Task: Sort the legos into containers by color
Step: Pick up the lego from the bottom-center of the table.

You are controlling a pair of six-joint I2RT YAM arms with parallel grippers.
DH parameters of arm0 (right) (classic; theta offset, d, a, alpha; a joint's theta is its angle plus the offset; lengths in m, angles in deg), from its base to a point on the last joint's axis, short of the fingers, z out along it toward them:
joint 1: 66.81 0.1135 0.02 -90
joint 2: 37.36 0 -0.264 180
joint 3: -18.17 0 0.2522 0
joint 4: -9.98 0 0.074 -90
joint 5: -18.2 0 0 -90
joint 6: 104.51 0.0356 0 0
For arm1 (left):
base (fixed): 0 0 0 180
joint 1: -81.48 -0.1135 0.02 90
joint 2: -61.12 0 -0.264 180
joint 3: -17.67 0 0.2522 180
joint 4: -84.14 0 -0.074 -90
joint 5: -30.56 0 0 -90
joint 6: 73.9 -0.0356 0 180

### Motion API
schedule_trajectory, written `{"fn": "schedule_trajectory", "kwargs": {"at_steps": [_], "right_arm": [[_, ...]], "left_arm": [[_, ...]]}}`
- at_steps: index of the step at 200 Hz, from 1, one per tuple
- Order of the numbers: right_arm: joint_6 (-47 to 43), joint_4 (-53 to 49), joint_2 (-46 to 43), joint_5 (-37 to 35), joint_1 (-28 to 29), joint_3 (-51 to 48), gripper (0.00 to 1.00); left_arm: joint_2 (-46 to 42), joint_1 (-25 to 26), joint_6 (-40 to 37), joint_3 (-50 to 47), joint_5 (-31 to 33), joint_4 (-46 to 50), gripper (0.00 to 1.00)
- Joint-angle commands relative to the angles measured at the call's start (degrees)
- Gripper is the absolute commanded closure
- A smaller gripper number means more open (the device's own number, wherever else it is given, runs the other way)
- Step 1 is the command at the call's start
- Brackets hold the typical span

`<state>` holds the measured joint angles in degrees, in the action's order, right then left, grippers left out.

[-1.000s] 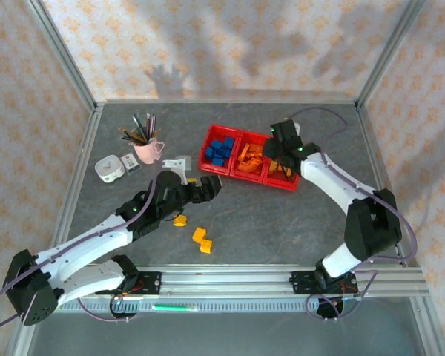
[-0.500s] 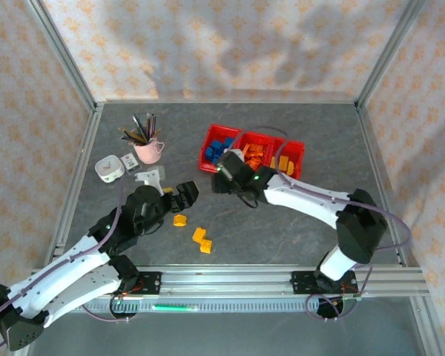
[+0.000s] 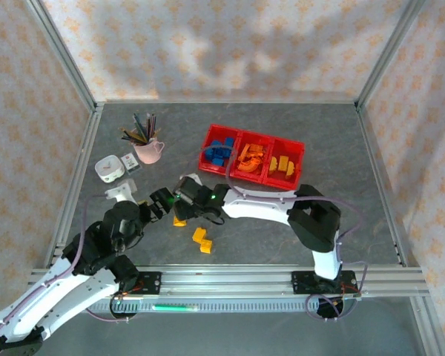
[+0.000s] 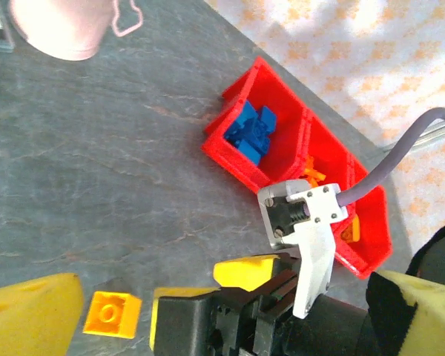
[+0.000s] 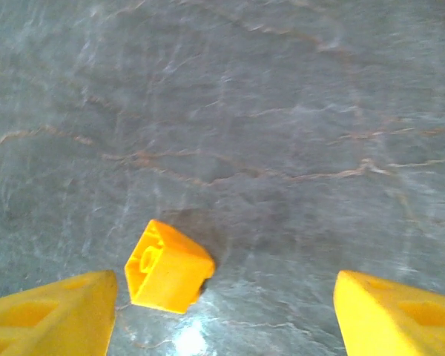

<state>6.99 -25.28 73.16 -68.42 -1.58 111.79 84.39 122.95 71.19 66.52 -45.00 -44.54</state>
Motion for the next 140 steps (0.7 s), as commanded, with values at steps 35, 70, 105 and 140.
{"fn": "schedule_trajectory", "kwargs": {"at_steps": [35,70,105,140], "right_arm": [[-8.2,-0.3,2.6,3.4,1.9,0.2,0.22],[-10.0,-1.9,4.9,1.9,2.2,1.1,0.21],[-11.5,-3.2,7.9,-0.5,2.2,3.3,0.21],[-11.5,-4.3,11.0,-4.8,2.1,7.0,0.21]], "left_arm": [[-3.7,-0.7,4.1,0.9,5.1,6.9,0.01],[-4.0,-0.7,4.7,1.1,5.6,7.3,0.01],[-4.2,-0.7,5.1,0.9,5.9,7.3,0.01],[-4.1,-0.6,5.3,0.5,6.1,6.7,0.01]]}}
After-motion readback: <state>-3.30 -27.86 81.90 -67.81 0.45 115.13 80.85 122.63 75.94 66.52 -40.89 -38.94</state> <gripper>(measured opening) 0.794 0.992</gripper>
